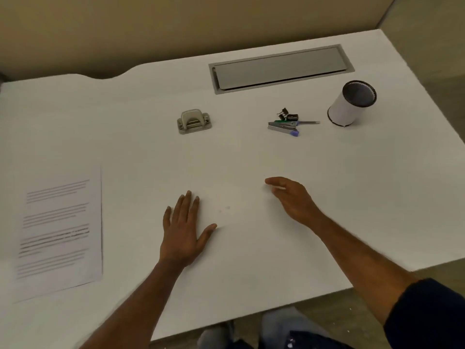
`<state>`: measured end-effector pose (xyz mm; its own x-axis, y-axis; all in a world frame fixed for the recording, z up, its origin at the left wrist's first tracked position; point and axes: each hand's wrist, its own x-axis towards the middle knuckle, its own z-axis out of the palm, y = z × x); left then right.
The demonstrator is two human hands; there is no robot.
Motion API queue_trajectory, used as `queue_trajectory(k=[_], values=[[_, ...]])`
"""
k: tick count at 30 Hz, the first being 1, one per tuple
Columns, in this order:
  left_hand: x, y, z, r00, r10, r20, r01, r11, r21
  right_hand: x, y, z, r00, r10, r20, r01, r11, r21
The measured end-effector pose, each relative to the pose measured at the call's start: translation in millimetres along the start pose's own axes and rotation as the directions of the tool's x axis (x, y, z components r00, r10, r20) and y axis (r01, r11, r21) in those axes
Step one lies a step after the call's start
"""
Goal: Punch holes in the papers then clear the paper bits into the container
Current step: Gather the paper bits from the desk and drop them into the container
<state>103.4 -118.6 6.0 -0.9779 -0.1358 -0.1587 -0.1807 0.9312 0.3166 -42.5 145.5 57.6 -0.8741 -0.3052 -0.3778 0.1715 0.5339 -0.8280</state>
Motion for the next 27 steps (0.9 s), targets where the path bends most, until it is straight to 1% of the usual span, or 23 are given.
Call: queue_trajectory(k=[3,6,8,10,15,18,20,24,27], values=[[-20.1,-8.1,10.5,0.999,-0.05,0.009,0.05,0.998,0.05,-12.9,10.2,28.0,0.996,-0.089,-0.011,0.086,0.982,-0.167],[-24.9,-6.2,20.2,0.997,-0.075,0.032,0.071,0.992,0.104,-17.6,23.9,45.9,0.98,-0.198,-0.012,0.181,0.915,-0.36],[-23.8,-2.6,23.9,0.997,-0.074,0.031,0.069,0.988,0.137,-19.9,33.3,52.5,0.974,-0.225,-0.006,0.193,0.851,-0.488],[-22.5,-2.4,25.7,0.999,-0.051,0.017,0.048,0.986,0.158,-23.3,40.7,58.1,0.973,-0.233,-0.011,0.183,0.794,-0.579],[-14.4,2.1,27.3,0.999,0.032,-0.006,-0.031,0.986,0.161,-39.1,49.2,65.0,0.964,-0.238,-0.115,0.101,0.734,-0.672],[-6.7,16.8,31.1,0.996,0.086,0.002,-0.085,0.984,0.155,-56.6,59.1,73.1,0.969,-0.223,-0.108,0.06,0.634,-0.771],[-2.4,27.3,34.2,0.993,0.121,0.011,-0.121,0.979,0.164,-66.4,66.9,80.6,0.979,-0.177,-0.101,0.02,0.576,-0.817],[5.6,40.7,38.4,0.978,0.206,0.041,-0.21,0.961,0.178,-69.8,71.4,91.4,0.983,-0.119,-0.138,-0.051,0.55,-0.833],[11.4,41.0,36.0,0.964,0.257,0.071,-0.266,0.946,0.183,-69.3,70.5,94.6,0.981,-0.119,-0.155,-0.064,0.552,-0.831]])
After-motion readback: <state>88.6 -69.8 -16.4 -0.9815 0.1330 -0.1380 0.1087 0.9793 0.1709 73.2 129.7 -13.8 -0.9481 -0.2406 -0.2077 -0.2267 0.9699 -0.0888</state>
